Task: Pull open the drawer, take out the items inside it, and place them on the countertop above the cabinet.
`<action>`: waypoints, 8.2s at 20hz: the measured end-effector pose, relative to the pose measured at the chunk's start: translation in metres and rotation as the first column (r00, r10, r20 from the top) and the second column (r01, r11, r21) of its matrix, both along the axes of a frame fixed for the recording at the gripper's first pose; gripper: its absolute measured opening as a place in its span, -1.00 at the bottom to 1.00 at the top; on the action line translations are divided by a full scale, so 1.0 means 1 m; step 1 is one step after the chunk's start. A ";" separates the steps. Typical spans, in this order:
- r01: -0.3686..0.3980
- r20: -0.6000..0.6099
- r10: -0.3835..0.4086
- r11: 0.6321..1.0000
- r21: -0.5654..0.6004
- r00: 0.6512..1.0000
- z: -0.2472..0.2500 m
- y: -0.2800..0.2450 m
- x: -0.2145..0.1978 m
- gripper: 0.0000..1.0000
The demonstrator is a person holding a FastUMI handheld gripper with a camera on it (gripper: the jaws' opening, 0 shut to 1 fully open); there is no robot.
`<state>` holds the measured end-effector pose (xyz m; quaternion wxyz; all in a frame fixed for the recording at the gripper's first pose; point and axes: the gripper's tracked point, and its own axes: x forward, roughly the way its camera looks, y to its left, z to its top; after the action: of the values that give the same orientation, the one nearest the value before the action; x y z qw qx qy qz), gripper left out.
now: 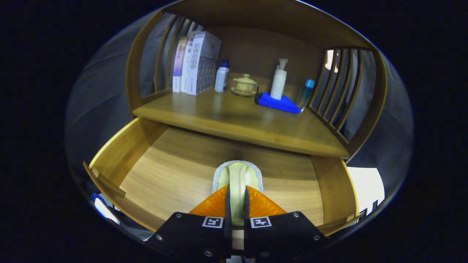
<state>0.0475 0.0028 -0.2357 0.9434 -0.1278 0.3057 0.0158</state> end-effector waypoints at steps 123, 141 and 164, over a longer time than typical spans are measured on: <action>0.017 0.397 -0.069 0.991 0.133 0.915 -0.020 -0.001 -0.053 0.89; 0.027 0.386 -0.051 0.997 0.067 0.921 -0.029 -0.001 0.014 0.89; -0.121 0.453 0.120 0.992 -0.026 0.883 0.017 0.038 0.063 0.90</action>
<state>0.1104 0.0406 -0.2188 0.9860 -0.1454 0.0685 0.0443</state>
